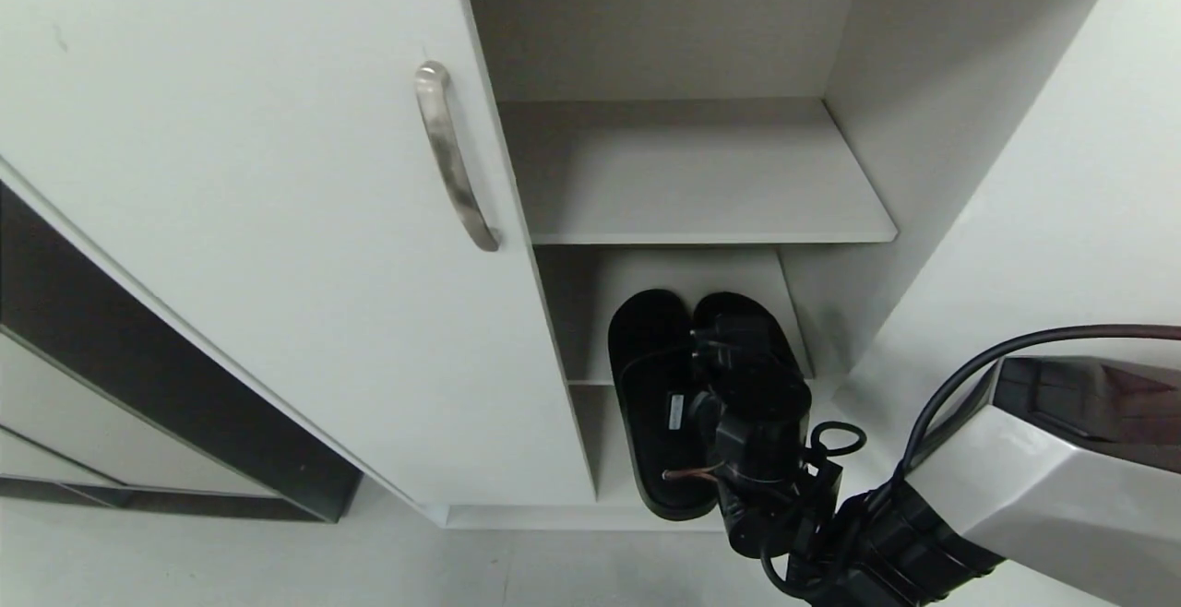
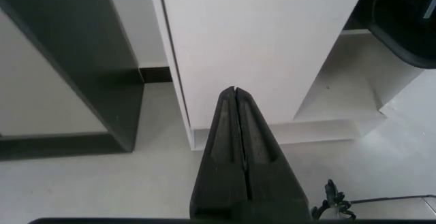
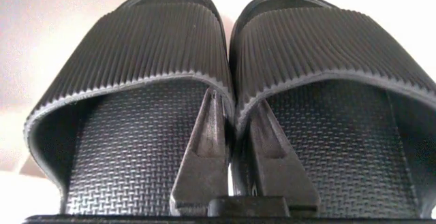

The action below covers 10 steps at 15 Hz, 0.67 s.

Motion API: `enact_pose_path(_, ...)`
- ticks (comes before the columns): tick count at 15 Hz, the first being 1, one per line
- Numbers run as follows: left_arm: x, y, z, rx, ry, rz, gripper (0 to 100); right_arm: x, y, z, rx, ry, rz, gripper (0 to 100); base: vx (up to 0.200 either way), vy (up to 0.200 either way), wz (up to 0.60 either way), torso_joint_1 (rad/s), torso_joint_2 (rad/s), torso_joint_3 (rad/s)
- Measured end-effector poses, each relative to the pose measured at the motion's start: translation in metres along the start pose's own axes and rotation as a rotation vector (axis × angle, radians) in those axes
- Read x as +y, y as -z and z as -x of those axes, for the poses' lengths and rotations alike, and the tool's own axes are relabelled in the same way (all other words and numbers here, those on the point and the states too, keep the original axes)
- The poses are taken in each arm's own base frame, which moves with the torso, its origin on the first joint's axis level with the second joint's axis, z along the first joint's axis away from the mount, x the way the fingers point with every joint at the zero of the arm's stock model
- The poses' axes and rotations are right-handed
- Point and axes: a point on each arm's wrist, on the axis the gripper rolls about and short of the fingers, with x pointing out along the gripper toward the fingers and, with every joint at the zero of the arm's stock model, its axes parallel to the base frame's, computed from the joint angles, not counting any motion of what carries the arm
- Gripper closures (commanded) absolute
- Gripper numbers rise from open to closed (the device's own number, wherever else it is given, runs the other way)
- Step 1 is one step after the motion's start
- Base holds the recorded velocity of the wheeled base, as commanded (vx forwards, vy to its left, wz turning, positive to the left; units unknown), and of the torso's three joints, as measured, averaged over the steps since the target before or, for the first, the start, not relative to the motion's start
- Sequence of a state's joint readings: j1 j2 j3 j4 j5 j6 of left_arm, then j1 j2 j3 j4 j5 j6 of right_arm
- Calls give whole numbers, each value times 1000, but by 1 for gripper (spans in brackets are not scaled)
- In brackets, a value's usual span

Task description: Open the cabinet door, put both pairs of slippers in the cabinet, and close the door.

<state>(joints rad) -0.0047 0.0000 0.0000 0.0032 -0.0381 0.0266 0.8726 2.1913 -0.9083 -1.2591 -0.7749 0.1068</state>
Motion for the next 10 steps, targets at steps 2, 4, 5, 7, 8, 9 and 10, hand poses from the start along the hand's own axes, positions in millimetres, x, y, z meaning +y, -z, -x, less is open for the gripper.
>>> enact_pose_path(2,0,0,0,0,0,0,100,0,4,-1,3,1,3,100,0,0,0,0,0,0)
enact_pose_path(4,0,0,0,0,0,0,100,1,9,-1,11,0,10,100,0,0,0,0,0,0)
enact_pose_path(5,0,0,0,0,0,0,100,2,10,-1,13,-2,13,100,0,0,0,0,0,0)
enact_pose_path(7,0,0,0,0,0,0,100,2,11,-5,13,3,14,100,0,0,0,0,0,0)
enact_pose_path(8,0,0,0,0,0,0,100,3,11,-9,7,6,11,100,0,0,0,0,0,0)
enact_pose_path(9,0,0,0,0,0,0,100,4,11,-14,1,13,11,100,0,0,0,0,0,0)
enact_pose_path(10,0,0,0,0,0,1,100,6,10,-23,-10,23,10,100,0,0,0,0,0,0)
